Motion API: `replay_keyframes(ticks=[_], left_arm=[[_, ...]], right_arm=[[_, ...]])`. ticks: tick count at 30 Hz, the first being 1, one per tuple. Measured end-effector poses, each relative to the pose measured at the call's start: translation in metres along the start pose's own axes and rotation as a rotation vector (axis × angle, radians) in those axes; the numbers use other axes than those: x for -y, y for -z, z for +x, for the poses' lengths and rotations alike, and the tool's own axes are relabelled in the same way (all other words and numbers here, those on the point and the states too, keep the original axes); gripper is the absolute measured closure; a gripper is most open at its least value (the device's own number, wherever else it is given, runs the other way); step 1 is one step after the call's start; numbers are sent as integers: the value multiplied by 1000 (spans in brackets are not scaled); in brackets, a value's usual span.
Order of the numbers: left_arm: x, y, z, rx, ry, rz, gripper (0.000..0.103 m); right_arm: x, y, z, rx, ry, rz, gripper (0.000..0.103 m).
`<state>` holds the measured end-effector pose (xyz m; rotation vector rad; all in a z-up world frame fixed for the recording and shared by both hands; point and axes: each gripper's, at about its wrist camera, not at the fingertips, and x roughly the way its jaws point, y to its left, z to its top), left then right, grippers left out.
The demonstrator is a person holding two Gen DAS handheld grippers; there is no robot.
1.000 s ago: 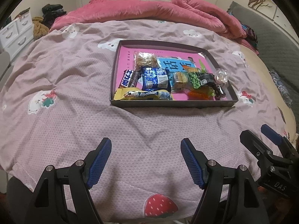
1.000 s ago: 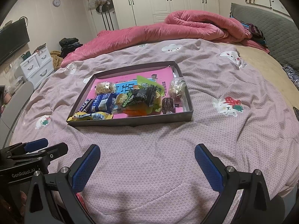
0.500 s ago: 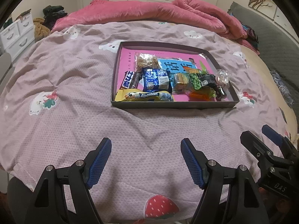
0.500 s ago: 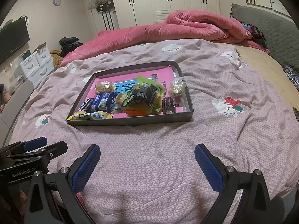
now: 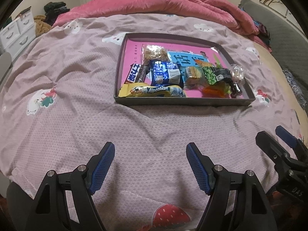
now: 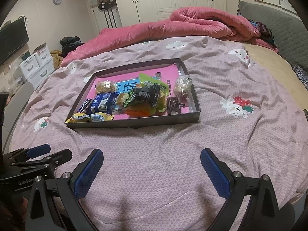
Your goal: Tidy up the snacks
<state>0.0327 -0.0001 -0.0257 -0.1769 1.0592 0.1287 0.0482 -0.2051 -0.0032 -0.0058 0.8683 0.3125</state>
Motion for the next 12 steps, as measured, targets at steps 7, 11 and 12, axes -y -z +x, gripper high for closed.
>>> replay_keyframes(ticks=[7,11,12], left_arm=[[-2,-2,11,-13,-3,1,25],[-10,-8,12,15,4,-23,25],[-14,-11,12,21,1,-27,25]], right_arm=[[9,-2,11,-17,5,22,1],[26,-8,15,6,38,67,1],[30,-11,15,14,46,79,1]])
